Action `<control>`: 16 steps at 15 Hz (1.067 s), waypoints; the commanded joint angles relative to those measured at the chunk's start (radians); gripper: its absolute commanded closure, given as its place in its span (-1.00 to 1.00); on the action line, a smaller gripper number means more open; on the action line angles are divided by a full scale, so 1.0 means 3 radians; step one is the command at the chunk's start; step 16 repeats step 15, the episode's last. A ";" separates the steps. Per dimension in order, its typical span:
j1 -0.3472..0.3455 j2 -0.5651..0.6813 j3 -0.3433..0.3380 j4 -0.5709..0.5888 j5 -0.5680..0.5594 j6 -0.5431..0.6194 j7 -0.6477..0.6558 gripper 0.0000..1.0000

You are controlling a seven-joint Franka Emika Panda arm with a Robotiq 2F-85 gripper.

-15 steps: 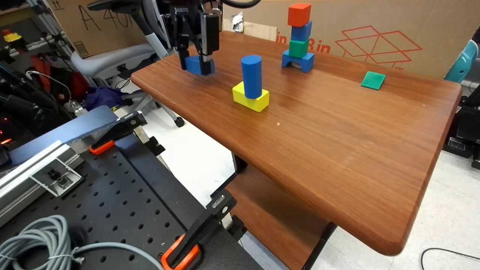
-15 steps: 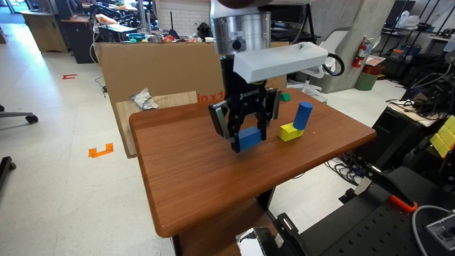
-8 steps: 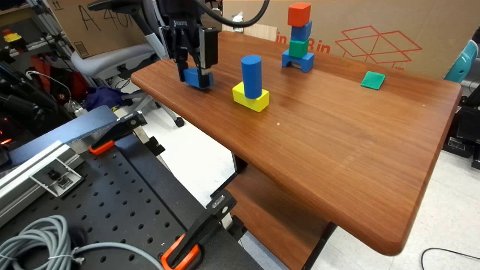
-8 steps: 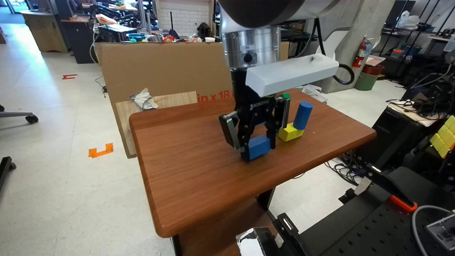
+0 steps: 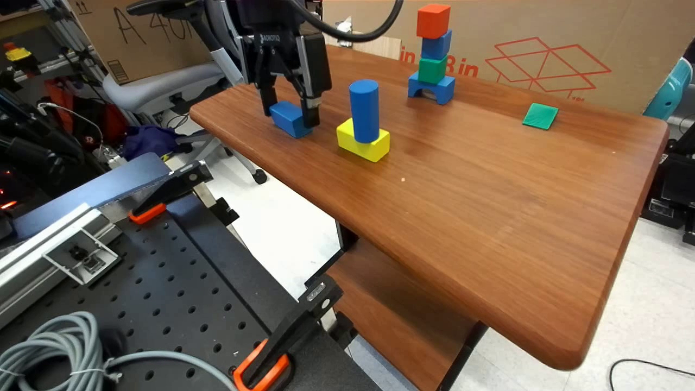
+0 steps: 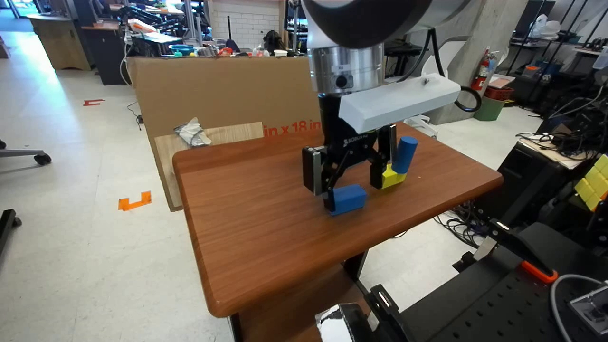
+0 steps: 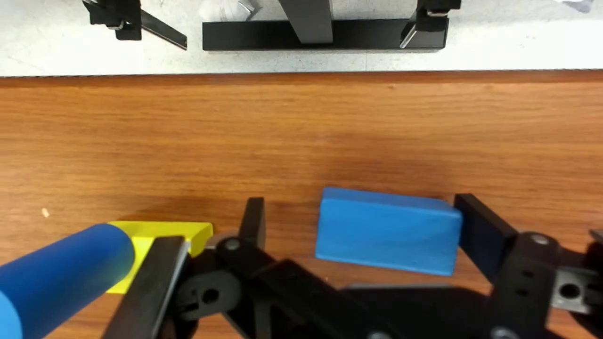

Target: Move the blue block closer to you

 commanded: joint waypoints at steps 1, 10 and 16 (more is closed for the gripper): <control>-0.0026 -0.0167 -0.0044 -0.0072 -0.0077 0.0054 0.0038 -1.00; -0.0080 -0.0530 0.0071 0.0204 0.0116 -0.0031 -0.0020 -1.00; -0.0075 -0.0531 0.0082 0.0218 0.0070 0.0009 0.0011 -1.00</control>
